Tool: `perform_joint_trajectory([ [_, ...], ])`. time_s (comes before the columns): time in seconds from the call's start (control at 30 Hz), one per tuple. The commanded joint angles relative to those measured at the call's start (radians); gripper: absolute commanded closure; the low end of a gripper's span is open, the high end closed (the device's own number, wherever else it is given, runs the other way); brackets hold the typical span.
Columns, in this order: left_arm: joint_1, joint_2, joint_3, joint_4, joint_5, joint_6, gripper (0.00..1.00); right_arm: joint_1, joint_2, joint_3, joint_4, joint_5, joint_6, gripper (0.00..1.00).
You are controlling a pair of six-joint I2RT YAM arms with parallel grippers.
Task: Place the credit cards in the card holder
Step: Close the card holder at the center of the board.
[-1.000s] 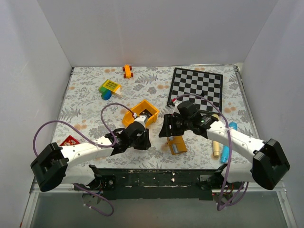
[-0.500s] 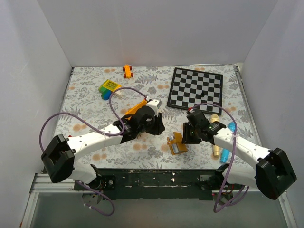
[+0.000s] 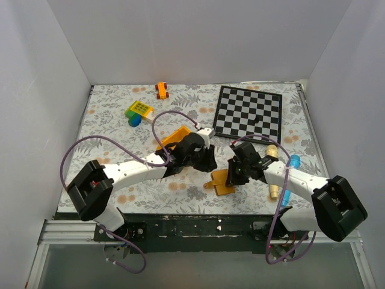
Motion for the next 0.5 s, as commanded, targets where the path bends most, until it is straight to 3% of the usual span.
perform_joint_trajectory([
  [0.0,0.001,0.056,0.03,0.057,0.08,0.013,0.74,0.001,0.041,-0.008,0.042,-0.011,-0.017,0.84],
  [0.47,-0.025,0.123,-0.082,0.186,0.111,-0.071,0.76,0.001,0.041,-0.035,0.074,-0.016,0.026,0.85],
])
